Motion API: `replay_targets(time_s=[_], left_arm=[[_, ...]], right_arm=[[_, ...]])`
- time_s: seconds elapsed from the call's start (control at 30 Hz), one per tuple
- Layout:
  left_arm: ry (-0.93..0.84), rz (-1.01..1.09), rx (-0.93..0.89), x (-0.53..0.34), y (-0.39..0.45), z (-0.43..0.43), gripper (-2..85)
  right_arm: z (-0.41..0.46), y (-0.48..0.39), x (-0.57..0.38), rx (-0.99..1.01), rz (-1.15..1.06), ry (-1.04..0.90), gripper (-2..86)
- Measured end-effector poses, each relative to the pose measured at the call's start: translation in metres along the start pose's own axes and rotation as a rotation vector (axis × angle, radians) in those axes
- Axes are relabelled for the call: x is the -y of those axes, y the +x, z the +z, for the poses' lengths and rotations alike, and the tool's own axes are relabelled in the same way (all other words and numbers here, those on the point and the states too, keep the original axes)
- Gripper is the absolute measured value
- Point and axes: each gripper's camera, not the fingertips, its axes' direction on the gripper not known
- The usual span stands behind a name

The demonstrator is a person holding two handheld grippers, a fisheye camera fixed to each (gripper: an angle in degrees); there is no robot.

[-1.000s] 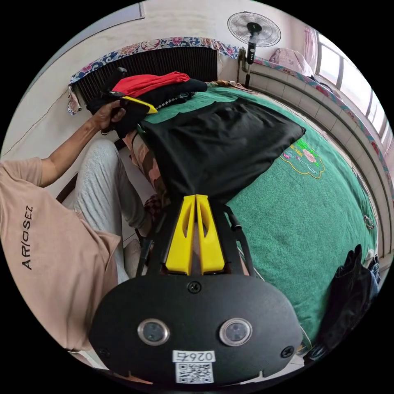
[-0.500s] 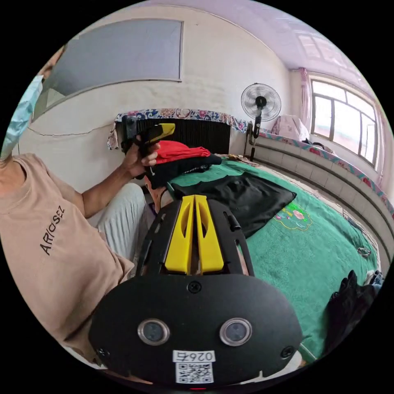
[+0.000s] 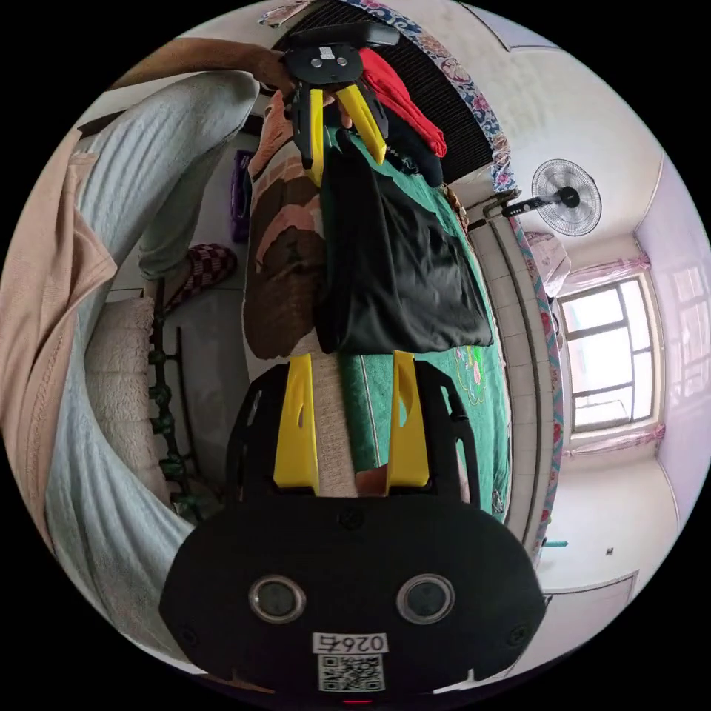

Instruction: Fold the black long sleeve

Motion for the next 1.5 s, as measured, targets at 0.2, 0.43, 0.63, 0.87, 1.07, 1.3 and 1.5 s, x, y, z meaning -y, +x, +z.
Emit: replay_targets(time_s=[0.2,0.43,0.63,0.87,1.07,1.3,1.5], left_arm=[[-0.019,-0.073,-0.096,0.001,-0.004,0.017,17.5],[-0.031,-0.080,-0.131,0.011,-0.010,0.024,15.2],[-0.056,-0.091,-0.121,0.025,-0.017,0.030,16.7],[-0.097,-0.137,-0.228,0.039,-0.044,0.040,16.1],[-0.078,-0.163,-0.274,0.041,-0.064,0.043,16.0],[-0.044,-0.238,-0.421,0.037,-0.103,0.047,15.8],[-0.074,-0.281,-0.405,0.042,-0.130,0.050,9.4]], right_arm=[[0.002,-0.023,0.020,-0.090,-0.061,0.011,7.5],[-0.016,0.005,0.015,-0.014,0.086,0.039,-0.1],[-0.036,0.086,0.005,0.221,0.343,0.144,-0.9],[-0.038,0.147,-0.003,0.346,0.425,0.184,-1.0],[-0.035,0.183,0.006,0.368,0.401,0.169,-1.0],[-0.019,0.225,0.008,0.435,0.391,0.143,-1.0],[-0.007,0.252,-0.003,0.471,0.422,0.161,-1.0]])
